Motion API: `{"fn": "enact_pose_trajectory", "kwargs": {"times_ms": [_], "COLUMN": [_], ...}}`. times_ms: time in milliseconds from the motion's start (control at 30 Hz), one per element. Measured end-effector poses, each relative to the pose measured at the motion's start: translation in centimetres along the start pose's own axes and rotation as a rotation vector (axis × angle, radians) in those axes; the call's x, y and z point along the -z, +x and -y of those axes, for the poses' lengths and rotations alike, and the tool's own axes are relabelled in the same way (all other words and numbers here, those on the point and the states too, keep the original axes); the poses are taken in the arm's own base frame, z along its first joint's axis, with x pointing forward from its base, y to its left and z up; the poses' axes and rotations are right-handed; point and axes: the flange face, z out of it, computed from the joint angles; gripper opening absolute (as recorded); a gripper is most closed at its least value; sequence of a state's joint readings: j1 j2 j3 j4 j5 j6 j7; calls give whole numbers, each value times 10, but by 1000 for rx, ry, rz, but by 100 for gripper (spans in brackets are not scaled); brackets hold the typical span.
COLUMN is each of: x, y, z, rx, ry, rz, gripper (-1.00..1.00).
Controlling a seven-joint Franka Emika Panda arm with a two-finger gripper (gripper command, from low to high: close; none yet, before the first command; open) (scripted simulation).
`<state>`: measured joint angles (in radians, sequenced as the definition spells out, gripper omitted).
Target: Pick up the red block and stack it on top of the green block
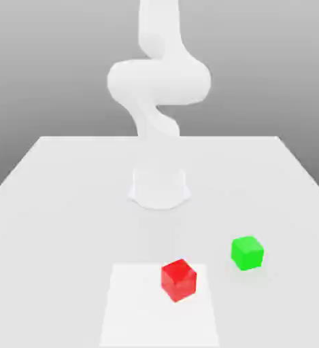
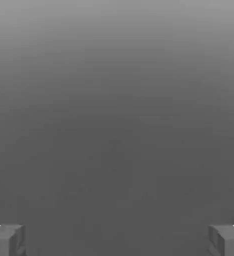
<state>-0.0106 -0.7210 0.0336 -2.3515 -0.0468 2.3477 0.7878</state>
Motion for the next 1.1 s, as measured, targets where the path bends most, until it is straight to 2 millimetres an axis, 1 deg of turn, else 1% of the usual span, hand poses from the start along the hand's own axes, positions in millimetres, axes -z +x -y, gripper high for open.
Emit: {"fn": "enact_pose_trajectory", "kwargs": {"times_ms": [100,167,233,367,433,500,533,600,633,700,833,1033,1067,1100], "x": [-78,-126,-170,-246,-279,-307,-317,-331,-335,-343,-359,-383,-386,-386], "y": [-26,-45,-65,-116,-146,-182,-199,-235,-245,-254,-260,-280,-283,-283], "z": [-5,-15,-30,-72,-97,-124,-137,-157,-162,-167,-177,-195,-197,-197], "rx": [97,155,210,311,361,409,431,475,485,492,479,482,483,483], "ry": [-107,-167,-217,-293,-316,-325,-324,-308,-302,-296,-296,-301,-302,-302], "rz": [61,111,169,308,391,487,533,621,641,654,652,658,659,659], "gripper": [0,0,0,0,0,0,0,0,0,0,0,0,-100,-100]}}
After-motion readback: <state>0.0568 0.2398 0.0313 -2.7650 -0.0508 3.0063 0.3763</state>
